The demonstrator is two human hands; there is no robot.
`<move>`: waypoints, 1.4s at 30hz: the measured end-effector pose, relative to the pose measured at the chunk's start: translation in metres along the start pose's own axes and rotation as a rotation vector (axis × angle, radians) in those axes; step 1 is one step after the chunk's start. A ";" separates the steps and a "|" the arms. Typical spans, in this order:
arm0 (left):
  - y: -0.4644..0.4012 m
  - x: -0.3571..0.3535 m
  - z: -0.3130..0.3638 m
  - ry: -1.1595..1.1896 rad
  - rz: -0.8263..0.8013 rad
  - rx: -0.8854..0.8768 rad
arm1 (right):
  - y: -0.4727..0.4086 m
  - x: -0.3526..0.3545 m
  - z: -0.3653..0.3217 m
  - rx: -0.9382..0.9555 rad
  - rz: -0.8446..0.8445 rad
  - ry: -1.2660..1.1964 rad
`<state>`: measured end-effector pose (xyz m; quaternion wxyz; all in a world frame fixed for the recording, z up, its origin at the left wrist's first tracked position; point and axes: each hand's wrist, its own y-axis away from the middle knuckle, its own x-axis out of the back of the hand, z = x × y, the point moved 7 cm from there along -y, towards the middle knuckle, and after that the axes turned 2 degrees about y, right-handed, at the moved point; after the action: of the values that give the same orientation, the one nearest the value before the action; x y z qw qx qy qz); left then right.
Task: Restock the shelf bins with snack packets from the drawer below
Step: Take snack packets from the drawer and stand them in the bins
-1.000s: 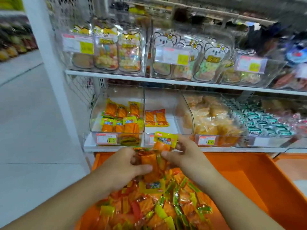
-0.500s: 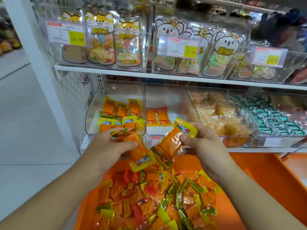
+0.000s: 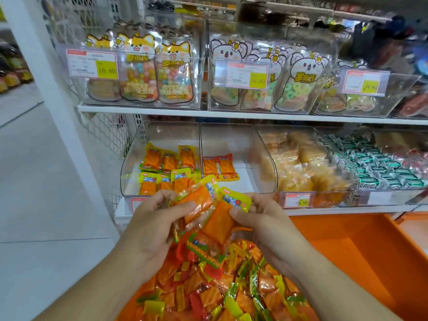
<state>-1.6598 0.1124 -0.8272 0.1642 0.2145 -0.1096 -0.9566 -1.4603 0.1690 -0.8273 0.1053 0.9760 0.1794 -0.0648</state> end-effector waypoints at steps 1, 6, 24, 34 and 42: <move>0.002 -0.004 -0.002 -0.019 -0.023 -0.001 | 0.001 -0.006 0.005 -0.016 -0.012 -0.011; 0.006 -0.003 -0.015 -0.108 -0.043 0.013 | 0.000 -0.012 0.021 -0.089 0.003 -0.069; 0.017 -0.030 -0.016 -0.922 -0.351 -0.245 | -0.008 0.012 0.013 -0.078 0.240 -0.094; 0.021 -0.034 -0.022 -0.847 -0.411 -0.195 | -0.009 0.005 0.015 -0.078 0.225 -0.094; 0.026 -0.040 -0.029 -0.717 -0.348 -0.137 | -0.009 -0.003 0.030 -0.063 0.309 -0.077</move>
<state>-1.6056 0.0989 -0.8305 -0.0349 -0.1286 -0.0577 -0.9894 -1.4691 0.1690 -0.8574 0.1515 0.9849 0.0248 -0.0794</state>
